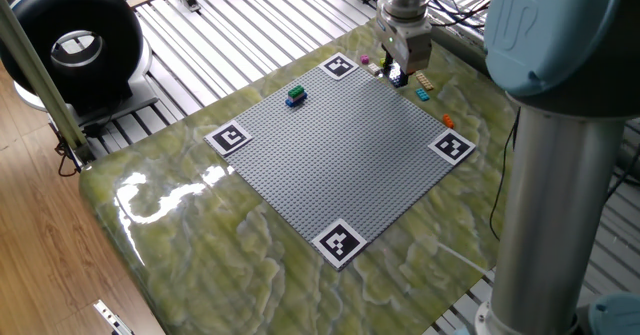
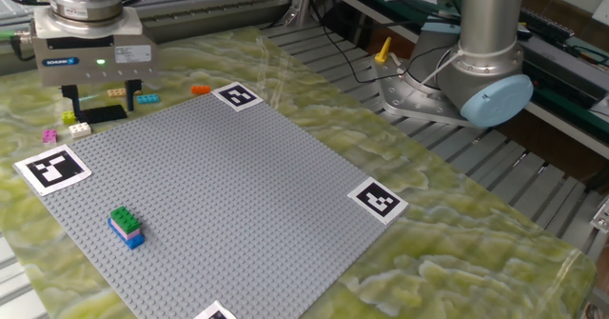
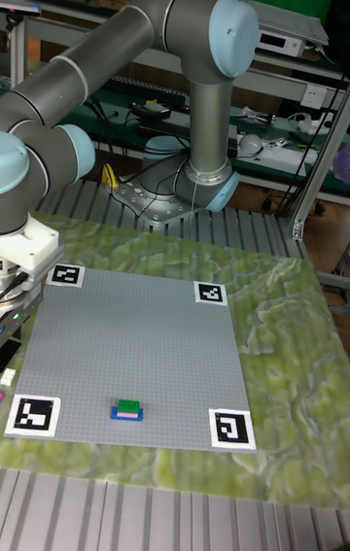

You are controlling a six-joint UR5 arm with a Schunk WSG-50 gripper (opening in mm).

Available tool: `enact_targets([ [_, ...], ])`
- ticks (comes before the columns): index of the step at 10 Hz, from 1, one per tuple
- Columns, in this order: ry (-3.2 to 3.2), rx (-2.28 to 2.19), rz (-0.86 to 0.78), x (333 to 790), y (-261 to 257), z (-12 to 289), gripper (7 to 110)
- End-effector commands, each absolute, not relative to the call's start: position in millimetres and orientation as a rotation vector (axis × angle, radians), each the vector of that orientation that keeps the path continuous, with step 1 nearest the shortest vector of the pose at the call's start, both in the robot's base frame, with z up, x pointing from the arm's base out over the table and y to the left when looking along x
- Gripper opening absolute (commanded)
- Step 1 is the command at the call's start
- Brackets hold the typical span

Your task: Stack small Lego blocks one on top of the other

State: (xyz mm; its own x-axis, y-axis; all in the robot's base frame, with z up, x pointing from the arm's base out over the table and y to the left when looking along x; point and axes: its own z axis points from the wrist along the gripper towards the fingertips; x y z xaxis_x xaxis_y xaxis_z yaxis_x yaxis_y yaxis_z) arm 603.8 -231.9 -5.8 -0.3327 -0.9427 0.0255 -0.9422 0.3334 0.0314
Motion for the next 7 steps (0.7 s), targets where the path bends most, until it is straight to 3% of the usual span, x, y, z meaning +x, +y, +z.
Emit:
enact_targets([
  [1, -2.543, 1.789, -0.017, 614.9, -228.7, -3.0, 66],
  [3, -2.535, 1.798, -0.007, 621.9, -231.2, -9.5, 66],
  [6, -2.439, 1.824, 0.006, 598.9, -237.5, 8.1, 66],
  [7, -2.432, 1.901, -0.048, 602.7, -226.6, 4.0, 66],
])
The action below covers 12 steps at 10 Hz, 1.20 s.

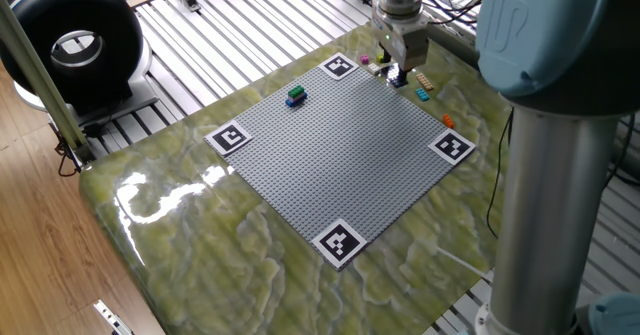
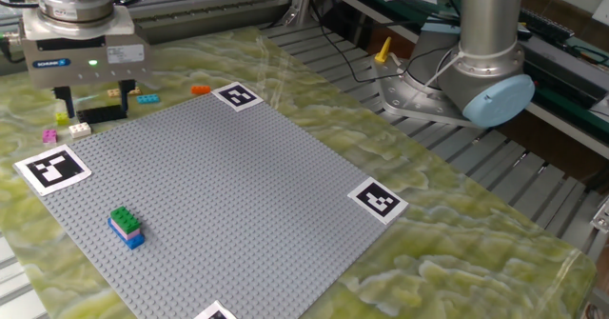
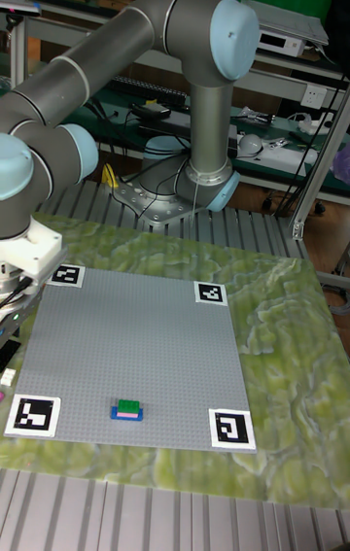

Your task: Stack small Lego blocks one on top of the other

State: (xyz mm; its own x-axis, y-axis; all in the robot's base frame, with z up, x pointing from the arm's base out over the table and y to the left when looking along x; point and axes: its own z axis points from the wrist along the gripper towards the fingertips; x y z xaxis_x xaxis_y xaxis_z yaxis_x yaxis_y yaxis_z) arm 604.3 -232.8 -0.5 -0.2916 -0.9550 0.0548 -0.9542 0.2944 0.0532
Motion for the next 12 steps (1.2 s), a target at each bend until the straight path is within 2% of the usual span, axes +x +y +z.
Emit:
enact_targets([
  [1, -2.452, 1.981, -0.103, 609.8, -214.9, -0.7, 66],
  [2, -2.457, 1.996, -0.053, 613.4, -219.3, 3.0, 88],
  [3, -2.457, 2.005, 0.008, 617.4, -224.4, 5.5, 88],
  [6, -2.432, 2.032, 0.051, 621.0, -230.0, 1.4, 88],
  [7, -2.435, 2.029, 0.047, 617.4, -228.5, -0.6, 66],
  [9, -2.44, 2.019, 0.006, 609.4, -223.5, -1.8, 66],
  [12, -2.416, 2.041, 0.036, 613.5, -229.4, -4.0, 66],
])
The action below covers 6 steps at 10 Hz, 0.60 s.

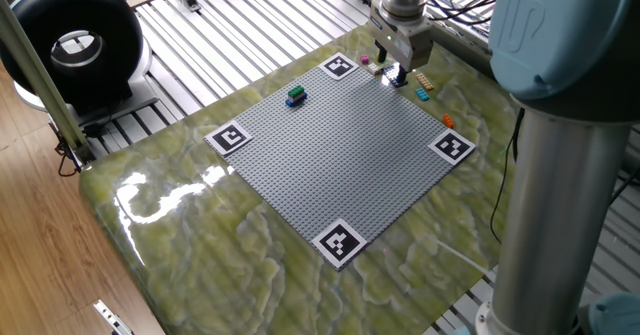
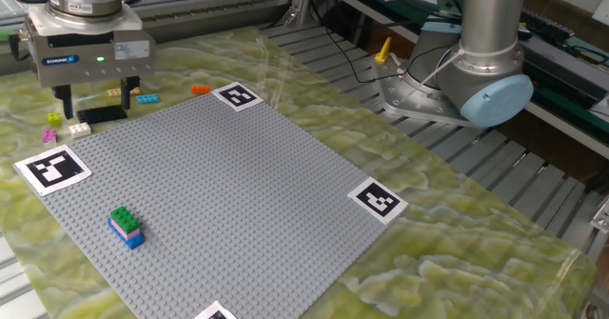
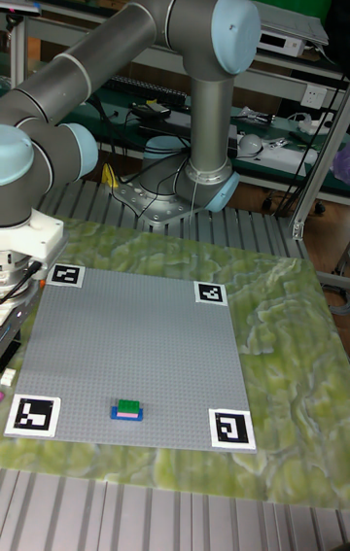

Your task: Stack small Lego blocks one on top of the other

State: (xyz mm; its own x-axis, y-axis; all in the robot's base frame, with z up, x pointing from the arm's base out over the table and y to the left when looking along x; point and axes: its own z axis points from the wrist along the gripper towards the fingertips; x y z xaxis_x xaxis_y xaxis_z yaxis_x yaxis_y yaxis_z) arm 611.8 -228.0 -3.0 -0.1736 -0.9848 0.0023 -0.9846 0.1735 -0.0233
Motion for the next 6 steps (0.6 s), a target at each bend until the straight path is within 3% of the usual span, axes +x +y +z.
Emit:
enact_targets([
  [1, 2.375, -2.025, -0.022, 611.9, -227.3, -4.9, 66],
  [2, 2.362, -2.032, -0.014, 611.6, -225.1, -4.8, 66],
  [3, 2.361, -2.035, -0.027, 610.5, -226.8, -2.5, 88],
  [6, 2.377, -2.021, -0.056, 613.1, -230.8, -3.9, 88],
])
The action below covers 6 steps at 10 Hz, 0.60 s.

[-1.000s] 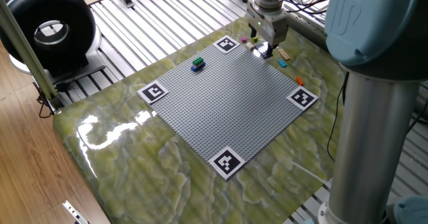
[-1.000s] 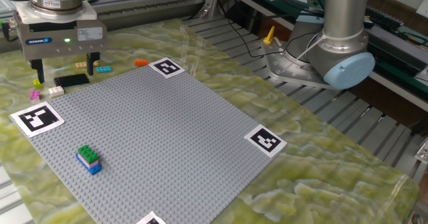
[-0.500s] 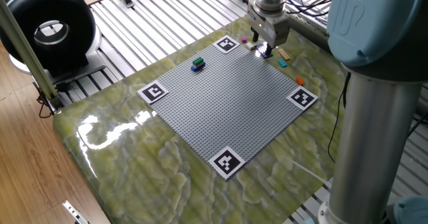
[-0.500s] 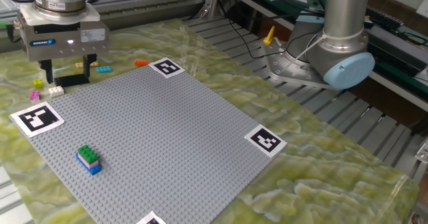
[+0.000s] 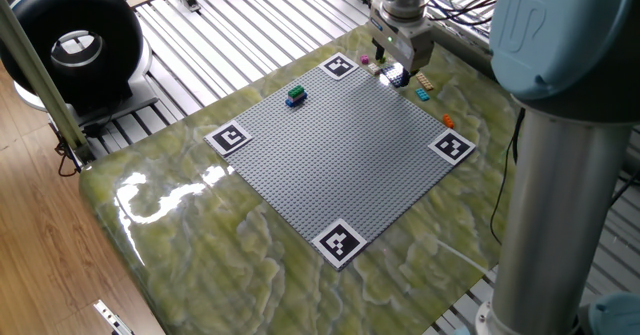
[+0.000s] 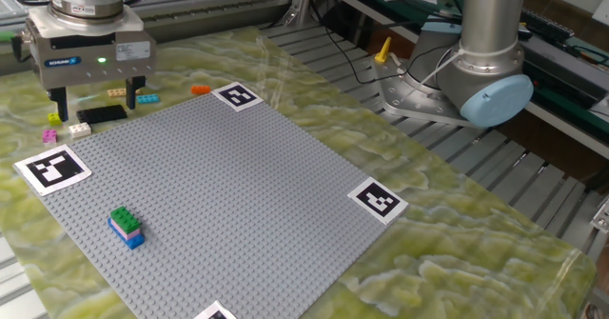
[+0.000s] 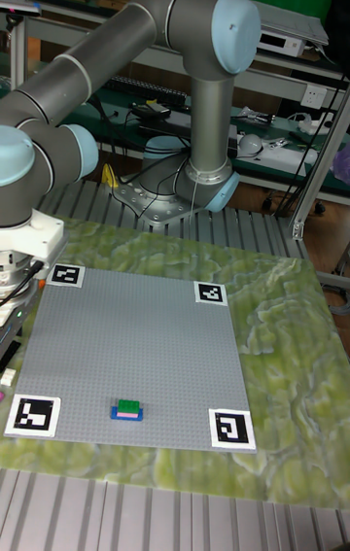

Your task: Stack small Lego blocks one on top of the other

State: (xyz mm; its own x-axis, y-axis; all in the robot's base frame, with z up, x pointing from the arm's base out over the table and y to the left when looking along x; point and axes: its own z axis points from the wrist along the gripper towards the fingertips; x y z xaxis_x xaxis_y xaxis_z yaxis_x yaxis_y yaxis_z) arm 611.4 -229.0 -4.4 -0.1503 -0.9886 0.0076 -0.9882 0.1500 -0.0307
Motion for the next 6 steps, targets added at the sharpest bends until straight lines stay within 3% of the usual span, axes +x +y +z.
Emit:
enact_targets([
  [1, 2.379, -2.02, -0.05, 610.9, -230.1, -7.0, 88],
  [4, 2.402, -2.004, -0.025, 601.0, -227.8, -9.6, 88],
  [5, 2.406, -2.007, -0.027, 599.9, -229.5, -9.5, 66],
  [6, 2.406, -2.008, -0.032, 600.8, -230.5, -9.8, 66],
])
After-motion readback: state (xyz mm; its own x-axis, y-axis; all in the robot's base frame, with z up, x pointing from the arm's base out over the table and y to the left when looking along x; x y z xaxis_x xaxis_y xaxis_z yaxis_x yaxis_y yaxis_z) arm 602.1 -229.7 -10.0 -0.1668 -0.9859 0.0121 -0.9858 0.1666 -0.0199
